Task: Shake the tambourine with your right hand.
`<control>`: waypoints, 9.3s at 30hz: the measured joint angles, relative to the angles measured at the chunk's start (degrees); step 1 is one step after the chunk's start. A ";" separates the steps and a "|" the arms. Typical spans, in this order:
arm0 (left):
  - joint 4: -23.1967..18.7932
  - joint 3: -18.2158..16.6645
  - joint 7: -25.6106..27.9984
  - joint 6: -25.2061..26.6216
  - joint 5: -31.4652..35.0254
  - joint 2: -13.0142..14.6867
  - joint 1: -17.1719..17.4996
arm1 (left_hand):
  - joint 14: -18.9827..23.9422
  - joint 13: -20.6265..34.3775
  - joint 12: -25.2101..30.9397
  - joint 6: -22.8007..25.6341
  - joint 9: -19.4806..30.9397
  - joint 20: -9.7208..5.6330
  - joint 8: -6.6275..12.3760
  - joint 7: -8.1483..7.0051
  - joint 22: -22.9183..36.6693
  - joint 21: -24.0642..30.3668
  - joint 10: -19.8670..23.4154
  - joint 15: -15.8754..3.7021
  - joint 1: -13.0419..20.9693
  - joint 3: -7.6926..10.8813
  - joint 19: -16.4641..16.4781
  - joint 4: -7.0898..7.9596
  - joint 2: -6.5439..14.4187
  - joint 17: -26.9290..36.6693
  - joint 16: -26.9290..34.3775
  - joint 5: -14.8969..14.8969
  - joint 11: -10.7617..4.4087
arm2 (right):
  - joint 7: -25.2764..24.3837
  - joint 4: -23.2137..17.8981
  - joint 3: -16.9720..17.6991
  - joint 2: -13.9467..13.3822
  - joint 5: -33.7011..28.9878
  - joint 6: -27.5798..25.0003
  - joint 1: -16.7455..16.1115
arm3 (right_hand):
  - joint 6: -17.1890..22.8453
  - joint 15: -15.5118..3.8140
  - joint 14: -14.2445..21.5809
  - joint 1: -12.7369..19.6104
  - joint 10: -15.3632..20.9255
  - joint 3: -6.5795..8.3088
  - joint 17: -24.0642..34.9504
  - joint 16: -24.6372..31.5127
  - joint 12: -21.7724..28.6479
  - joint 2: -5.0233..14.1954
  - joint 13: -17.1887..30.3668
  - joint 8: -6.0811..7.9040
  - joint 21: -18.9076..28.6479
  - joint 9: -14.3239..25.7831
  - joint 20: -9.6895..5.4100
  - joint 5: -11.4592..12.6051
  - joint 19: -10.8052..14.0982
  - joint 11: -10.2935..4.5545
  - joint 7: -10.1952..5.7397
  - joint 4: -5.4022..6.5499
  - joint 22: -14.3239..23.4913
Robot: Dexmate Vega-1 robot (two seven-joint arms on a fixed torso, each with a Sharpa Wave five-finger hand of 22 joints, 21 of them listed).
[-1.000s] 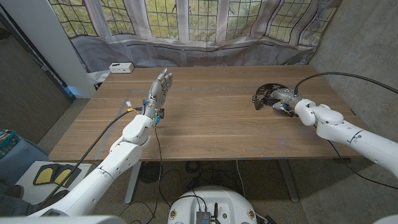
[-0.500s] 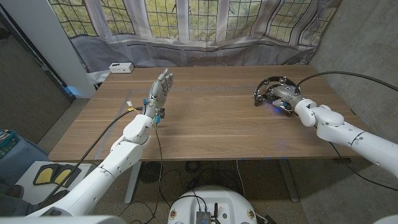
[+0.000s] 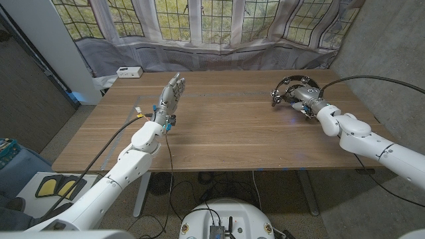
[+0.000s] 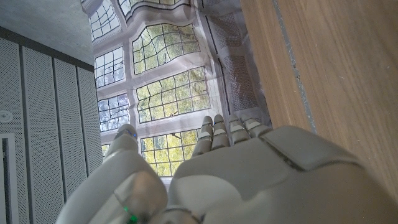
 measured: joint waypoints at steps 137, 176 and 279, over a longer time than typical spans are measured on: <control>5.35 0.91 -4.85 -1.28 -2.49 -1.03 -2.87 | 0.00 0.00 0.01 0.21 0.00 0.64 0.00 -0.21 0.00 0.00 0.00 0.00 -0.23 0.00 -0.64 0.00 0.23 0.00 0.00 0.00 0.00 | 2.36 0.72 34.26 26.36 84.97 31.83 -14.75 | 0.49 -0.08 0.68 0.24 1.21 -0.71 2.41 -1.95 -3.01 -0.24 0.67 -2.44 2.23 0.58 -0.07 -0.15 -1.39 -0.20 -0.52 0.72 0.02; 3.70 0.22 -4.34 -1.68 -2.61 -0.39 -1.23 | 0.00 0.00 0.01 0.52 0.00 0.63 0.00 0.11 0.00 0.00 0.00 0.00 -0.23 0.25 -0.64 -0.25 0.23 0.00 0.00 0.00 0.00 | 3.38 -10.59 22.59 6.52 38.73 29.65 -8.68 | 1.12 -0.08 0.68 0.29 2.05 -0.86 3.20 -2.34 -3.23 -0.29 0.94 -2.68 2.60 0.54 0.83 -0.15 -2.91 0.01 0.11 0.88 0.01; 5.27 1.92 -5.38 0.86 -2.75 -1.07 -3.81 | 0.00 0.00 0.01 0.51 0.00 0.72 0.00 0.10 0.00 0.00 0.31 0.00 0.07 0.20 -1.13 -0.68 0.53 0.00 0.00 -0.22 -0.31 | -2.55 -1.71 33.48 28.50 78.01 39.99 -16.87 | 1.38 -0.50 1.53 0.15 2.34 -0.86 4.50 -3.56 -4.28 -0.15 1.19 -3.55 4.41 0.77 0.50 -0.15 -3.26 -0.30 -0.23 0.88 0.03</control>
